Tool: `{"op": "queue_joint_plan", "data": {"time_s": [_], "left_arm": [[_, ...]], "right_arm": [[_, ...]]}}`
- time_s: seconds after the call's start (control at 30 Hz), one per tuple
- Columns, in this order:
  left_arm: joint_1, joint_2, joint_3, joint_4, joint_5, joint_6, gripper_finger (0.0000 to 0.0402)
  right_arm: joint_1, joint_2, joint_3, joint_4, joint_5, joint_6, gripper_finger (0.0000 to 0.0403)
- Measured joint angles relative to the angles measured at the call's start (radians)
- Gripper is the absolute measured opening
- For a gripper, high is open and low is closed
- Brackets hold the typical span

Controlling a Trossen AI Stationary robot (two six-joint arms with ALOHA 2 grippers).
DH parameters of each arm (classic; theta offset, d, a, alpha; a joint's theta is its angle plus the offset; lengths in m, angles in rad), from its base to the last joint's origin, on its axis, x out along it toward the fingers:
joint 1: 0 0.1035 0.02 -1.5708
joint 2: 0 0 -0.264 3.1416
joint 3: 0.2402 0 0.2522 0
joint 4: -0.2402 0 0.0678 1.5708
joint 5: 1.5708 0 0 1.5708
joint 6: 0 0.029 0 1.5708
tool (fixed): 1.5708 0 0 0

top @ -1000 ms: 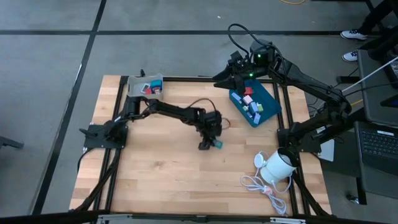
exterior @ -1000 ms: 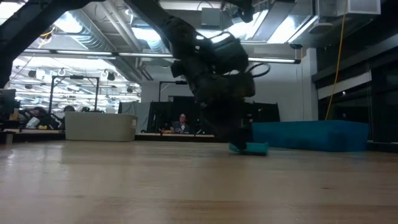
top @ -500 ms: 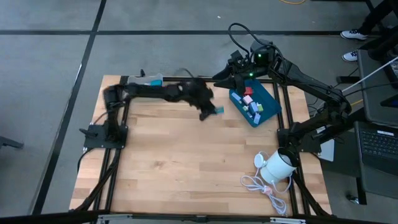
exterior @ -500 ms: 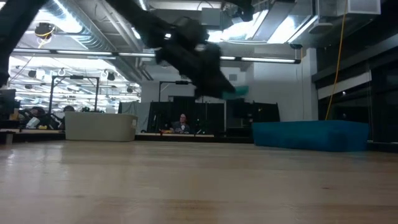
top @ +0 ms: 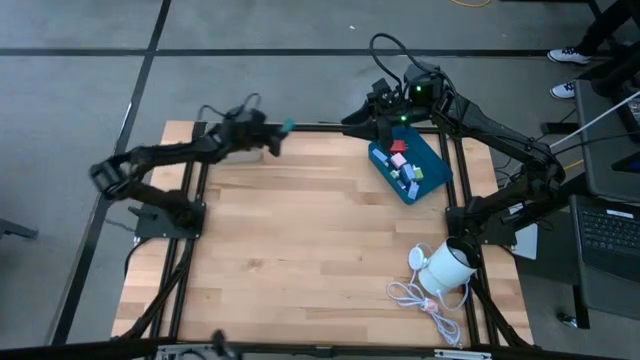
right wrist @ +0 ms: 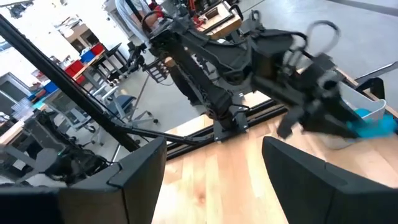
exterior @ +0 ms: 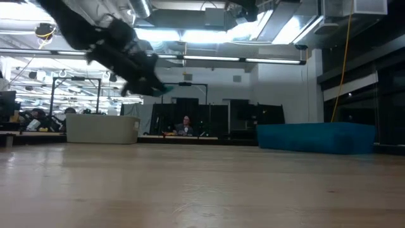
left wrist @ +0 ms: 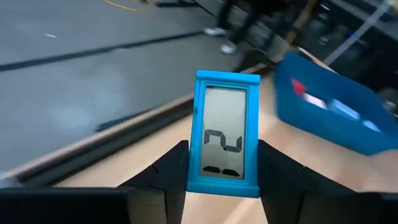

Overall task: Pick & Place Office items
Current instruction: Put the light blue digital timer into the gray bin

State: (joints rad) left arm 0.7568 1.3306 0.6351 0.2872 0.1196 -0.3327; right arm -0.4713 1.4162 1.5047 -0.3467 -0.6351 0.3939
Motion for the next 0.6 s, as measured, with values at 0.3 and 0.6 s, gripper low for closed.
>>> {"op": "queue_joint_plan", "data": {"time_s": [0.3, 0.6], "left_arm": [[0.191, -0.237, -0.039, -0.403, -0.144, 0.113, 0.0149], [0.329, -0.265, -0.039, -0.533, -0.202, 0.115, 0.0149]], "right_arm": [[0.000, 0.000, 0.000, 0.003, 0.025, 0.022, 0.0271], [0.000, 0.000, 0.000, 0.003, 0.049, 0.045, 0.0271]]}}
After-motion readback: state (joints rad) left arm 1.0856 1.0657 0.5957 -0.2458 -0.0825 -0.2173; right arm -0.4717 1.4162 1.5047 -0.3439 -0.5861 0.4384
